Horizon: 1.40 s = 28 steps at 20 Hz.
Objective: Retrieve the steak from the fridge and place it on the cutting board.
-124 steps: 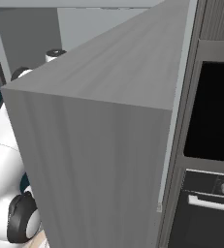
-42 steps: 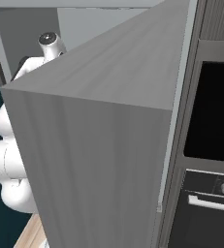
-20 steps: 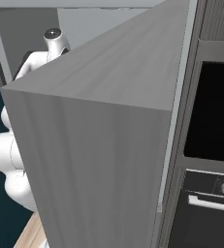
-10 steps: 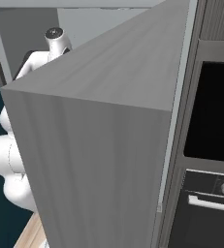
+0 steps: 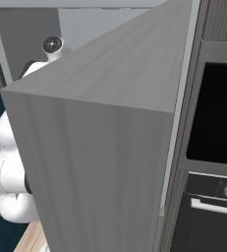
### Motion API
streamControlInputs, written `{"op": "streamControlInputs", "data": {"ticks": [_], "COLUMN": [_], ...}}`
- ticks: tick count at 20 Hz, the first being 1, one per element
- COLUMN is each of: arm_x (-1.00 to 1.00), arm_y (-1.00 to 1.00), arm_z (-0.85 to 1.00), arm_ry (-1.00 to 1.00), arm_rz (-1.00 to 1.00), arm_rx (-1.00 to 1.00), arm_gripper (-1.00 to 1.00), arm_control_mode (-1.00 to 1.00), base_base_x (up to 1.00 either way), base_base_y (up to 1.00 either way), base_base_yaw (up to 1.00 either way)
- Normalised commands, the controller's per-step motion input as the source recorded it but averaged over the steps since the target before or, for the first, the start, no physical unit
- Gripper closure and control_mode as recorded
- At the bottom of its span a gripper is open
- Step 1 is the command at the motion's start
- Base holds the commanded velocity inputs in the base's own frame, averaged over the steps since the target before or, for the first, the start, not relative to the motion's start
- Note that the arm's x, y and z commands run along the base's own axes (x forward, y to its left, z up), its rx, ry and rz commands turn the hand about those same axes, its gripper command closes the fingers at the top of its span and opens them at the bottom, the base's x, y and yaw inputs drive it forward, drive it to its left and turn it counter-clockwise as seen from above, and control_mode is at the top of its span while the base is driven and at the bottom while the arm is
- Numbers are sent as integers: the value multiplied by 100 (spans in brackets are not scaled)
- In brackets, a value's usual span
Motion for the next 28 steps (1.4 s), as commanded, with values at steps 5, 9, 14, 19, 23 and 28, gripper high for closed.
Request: {"op": "streamControlInputs", "data": {"ticks": [5,9,14,19,23,28], "arm_x": [-48,-60,-89,-100,-100,-100], "arm_y": [-2,-8,-21,-8,-3,0], "arm_z": [61,70,8,0,1,15], "arm_ry": [-7,0,0,-2,0,2], "arm_rz": [0,0,0,-1,-6,-11], "arm_rx": [0,0,0,0,0,0], "arm_gripper": [100,100,100,100,100,100], "arm_control_mode": [-100,-100,-100,-100,-100,-100], "base_base_x": [0,0,0,0,0,0], "base_base_y": [0,0,0,0,0,0], "base_base_yaw": [0,0,0,0,0,0]}}
